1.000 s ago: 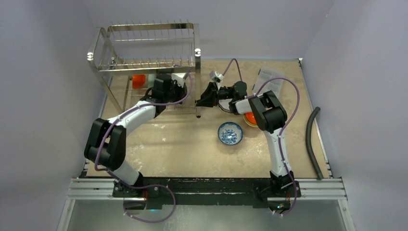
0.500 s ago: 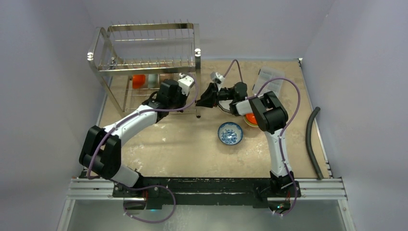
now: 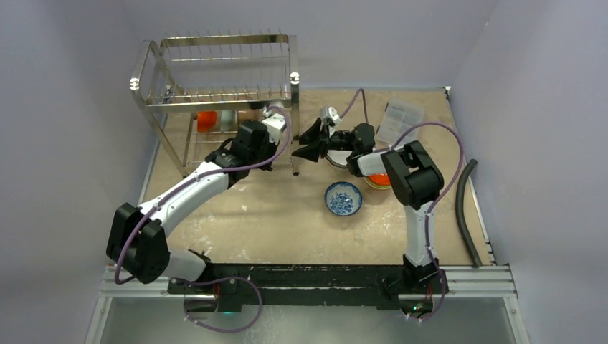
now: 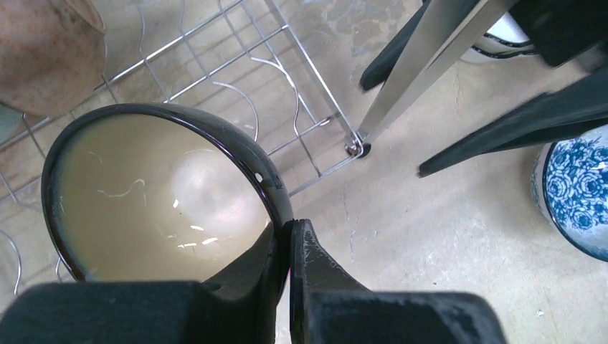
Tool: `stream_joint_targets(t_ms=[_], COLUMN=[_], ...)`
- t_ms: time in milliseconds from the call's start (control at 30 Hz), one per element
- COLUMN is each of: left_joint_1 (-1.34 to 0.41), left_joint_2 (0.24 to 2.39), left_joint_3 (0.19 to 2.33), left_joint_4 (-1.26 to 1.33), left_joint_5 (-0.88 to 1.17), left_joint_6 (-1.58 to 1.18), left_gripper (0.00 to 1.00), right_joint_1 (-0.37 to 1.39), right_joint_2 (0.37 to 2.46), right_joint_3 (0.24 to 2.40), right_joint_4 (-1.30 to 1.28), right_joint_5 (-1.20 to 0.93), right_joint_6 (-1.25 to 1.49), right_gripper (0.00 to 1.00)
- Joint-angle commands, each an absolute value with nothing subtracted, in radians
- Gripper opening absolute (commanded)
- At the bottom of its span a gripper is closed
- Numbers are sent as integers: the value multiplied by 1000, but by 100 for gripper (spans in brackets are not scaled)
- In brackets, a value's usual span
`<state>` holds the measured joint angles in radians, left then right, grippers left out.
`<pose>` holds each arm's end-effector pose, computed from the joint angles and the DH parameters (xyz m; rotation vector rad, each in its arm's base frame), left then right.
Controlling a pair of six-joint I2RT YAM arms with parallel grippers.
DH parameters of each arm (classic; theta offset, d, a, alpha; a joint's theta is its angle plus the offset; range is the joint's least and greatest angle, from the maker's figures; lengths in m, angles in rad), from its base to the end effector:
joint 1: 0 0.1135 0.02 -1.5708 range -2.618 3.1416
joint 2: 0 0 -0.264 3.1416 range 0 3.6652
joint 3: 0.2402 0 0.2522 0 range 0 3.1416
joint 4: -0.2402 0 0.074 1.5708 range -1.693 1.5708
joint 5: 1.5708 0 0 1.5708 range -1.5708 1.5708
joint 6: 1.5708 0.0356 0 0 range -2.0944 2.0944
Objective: Unload the bowls from the dish rack
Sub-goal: Pick up the bowl from the dish rack, then place the bowl at the center of the board.
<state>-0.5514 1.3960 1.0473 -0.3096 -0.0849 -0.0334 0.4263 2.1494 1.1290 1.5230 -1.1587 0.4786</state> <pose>0.2668 -0.1606 0.2792 0.5275 2.1727 -0.2253 0.3698 0.2038 0.1996 -1.0999 1.0478 1.3524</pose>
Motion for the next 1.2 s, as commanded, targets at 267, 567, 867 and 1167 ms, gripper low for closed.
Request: stream_joint_targets(t_ms=[267,567,867,1167], left_joint_1=[-594,-686,-836,-1004], left_joint_2=[1233,1192,1188,1264], left_joint_3=[1098,1037,996,968], left_joint_4=[-356,-414,-420,-383], left_joint_5=[-156,-163,-177,-189], left_joint_6=[-129,-181,-209,-151], left_gripper=[0,0,0,0], right_joint_1=[426,431,458,483], right_joint_2=[1817,1518,1279,1033], right_joint_3=[944,839,668,522], right_joint_4=[1434,1010,937,721], right_joint_5=[-939,-656,-348,-227], right_joint_6=[235,95,276,388], right_gripper=[69,81,85,86])
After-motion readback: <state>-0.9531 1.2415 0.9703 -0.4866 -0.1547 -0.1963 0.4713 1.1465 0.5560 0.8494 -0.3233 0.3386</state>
